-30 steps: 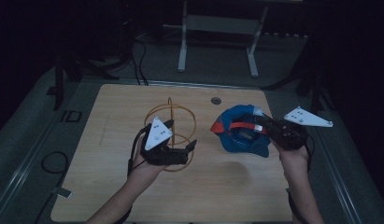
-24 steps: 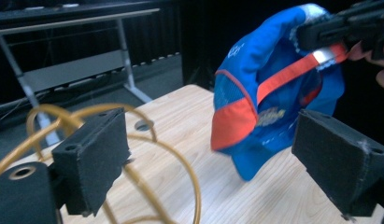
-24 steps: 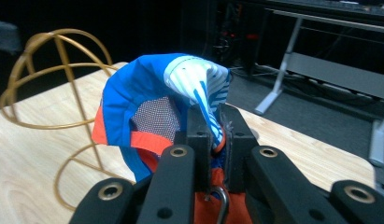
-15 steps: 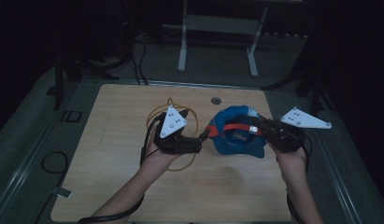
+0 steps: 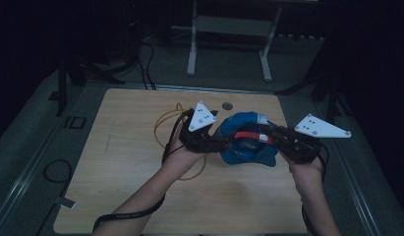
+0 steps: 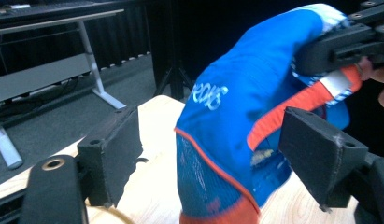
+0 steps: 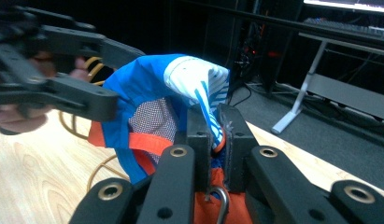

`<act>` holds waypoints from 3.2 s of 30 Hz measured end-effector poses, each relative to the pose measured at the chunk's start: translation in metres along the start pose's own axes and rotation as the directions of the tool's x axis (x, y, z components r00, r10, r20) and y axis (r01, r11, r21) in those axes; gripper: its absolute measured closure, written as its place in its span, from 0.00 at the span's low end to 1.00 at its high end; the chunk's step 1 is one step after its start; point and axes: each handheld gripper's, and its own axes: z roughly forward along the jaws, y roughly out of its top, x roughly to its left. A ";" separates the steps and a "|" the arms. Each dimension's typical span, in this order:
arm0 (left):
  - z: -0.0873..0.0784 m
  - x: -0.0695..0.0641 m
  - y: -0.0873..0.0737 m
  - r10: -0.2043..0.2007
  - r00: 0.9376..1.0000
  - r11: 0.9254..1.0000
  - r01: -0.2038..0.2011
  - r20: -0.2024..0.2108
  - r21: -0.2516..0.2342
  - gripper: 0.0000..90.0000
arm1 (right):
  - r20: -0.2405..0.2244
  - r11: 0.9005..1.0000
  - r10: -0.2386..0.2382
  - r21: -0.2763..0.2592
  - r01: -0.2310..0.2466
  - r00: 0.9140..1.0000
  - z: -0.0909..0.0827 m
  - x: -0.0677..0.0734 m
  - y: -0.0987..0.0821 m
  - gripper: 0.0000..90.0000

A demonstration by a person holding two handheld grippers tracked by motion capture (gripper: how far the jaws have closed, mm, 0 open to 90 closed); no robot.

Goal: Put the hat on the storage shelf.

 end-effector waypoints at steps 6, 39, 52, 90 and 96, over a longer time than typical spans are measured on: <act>0.009 -0.007 0.002 0.018 1.000 1.000 -0.018 0.024 0.006 0.50 | -0.010 1.000 -0.013 -0.010 0.013 1.000 -0.006 0.004 0.000 0.93; 0.025 -0.035 0.010 0.120 0.992 0.992 -0.119 -0.027 0.036 0.99 | -0.068 0.999 0.028 -0.039 -0.031 0.997 -0.027 0.018 -0.028 0.92; 0.020 -0.036 0.012 0.170 0.985 0.985 -0.170 -0.012 -0.008 0.99 | -0.122 0.998 0.031 -0.059 -0.039 0.992 -0.051 0.032 -0.033 0.73; 0.002 -0.027 -0.006 0.231 0.858 0.957 -0.116 0.459 -0.264 0.99 | -0.188 0.999 -0.030 -0.027 0.025 0.982 -0.041 0.040 -0.054 0.72; 0.003 -0.026 -0.007 0.213 0.857 0.962 -0.099 0.469 -0.256 0.99 | -0.177 0.999 -0.043 -0.035 0.038 0.983 -0.042 0.042 -0.052 0.99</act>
